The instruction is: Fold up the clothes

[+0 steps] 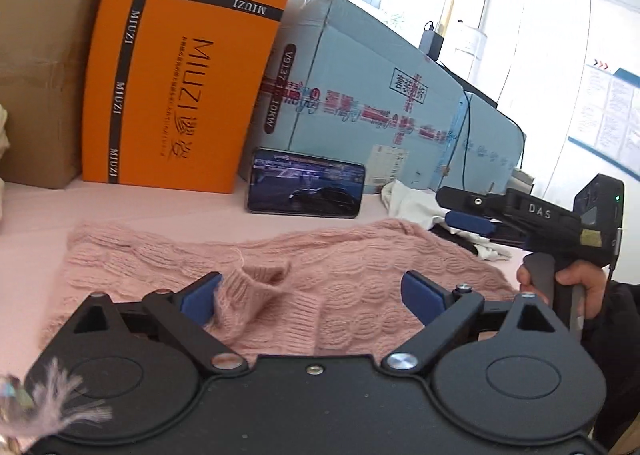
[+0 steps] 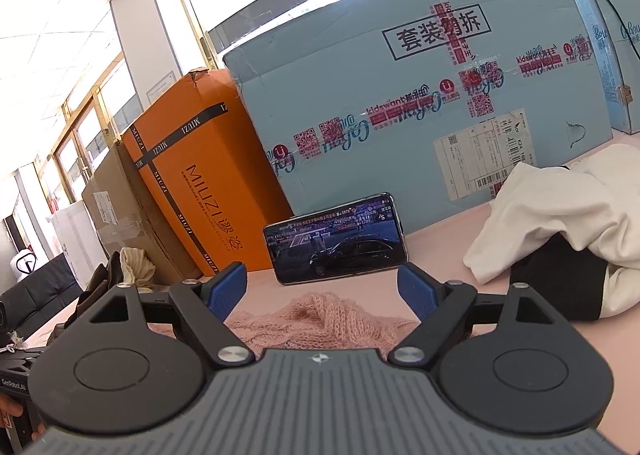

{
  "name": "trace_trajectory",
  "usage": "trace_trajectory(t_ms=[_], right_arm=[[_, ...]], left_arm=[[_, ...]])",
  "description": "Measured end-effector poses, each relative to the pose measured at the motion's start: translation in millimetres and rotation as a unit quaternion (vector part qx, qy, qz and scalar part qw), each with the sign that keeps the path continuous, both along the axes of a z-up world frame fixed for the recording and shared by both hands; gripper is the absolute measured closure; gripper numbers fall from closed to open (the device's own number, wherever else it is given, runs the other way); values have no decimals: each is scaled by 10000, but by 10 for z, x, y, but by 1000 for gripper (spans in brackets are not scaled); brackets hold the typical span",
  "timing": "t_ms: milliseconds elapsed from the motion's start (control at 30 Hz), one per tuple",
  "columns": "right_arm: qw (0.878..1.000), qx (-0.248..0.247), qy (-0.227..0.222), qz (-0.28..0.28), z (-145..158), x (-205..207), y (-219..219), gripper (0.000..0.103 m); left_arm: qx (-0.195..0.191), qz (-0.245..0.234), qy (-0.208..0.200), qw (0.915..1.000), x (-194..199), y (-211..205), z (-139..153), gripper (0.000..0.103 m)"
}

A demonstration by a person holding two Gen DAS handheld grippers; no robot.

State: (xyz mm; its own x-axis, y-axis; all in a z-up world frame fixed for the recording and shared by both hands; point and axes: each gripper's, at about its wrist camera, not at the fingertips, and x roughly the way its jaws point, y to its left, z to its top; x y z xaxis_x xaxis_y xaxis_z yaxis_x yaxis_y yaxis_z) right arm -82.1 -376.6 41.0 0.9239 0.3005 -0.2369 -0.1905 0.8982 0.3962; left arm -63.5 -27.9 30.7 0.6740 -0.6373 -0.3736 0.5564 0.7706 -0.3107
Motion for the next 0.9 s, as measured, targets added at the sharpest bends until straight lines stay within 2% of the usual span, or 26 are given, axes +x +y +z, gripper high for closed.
trace_trajectory(t_ms=[100,200,233,300,400,433,500,600,667,700,767,867,900], right_arm=[[10000,-14,-1,19,1,-2,9,22],[10000,-28,14,32,-2,4,17,22],[10000,-35,22,36,-3,7,21,22],[10000,-68,50,43,-7,13,34,22],[9999,-141,81,34,-11,24,57,22],[9998,-168,84,27,-14,27,64,22],[9997,-223,91,13,-21,31,78,22],[9996,-271,45,19,-26,12,93,22],[9996,-274,20,45,-25,5,96,22],[9996,-271,9,57,-24,2,97,22],[9996,-256,-4,82,-24,2,96,22],[9997,-240,-20,98,-24,4,99,22],[9997,-237,-24,100,-24,4,100,22]], left_arm=[[-215,-162,253,9993,11,-32,-22,6],[-367,-333,542,9973,34,-57,-67,0],[-223,-372,692,9967,76,-101,-114,0],[220,-368,559,9975,97,-218,-175,1],[306,-331,489,9978,78,-249,-144,0],[278,-315,463,9980,70,-241,-132,0],[-315,-200,311,9988,24,-57,-60,0],[-1293,350,-204,9908,-82,314,93,0],[-1551,1195,-356,9800,-137,569,126,0],[-1516,1693,-294,9734,-145,660,113,0],[-1295,2557,126,9580,-109,800,44,0],[-1190,2597,926,9538,15,892,-143,0],[-1159,2470,1015,9567,54,854,-178,0]])
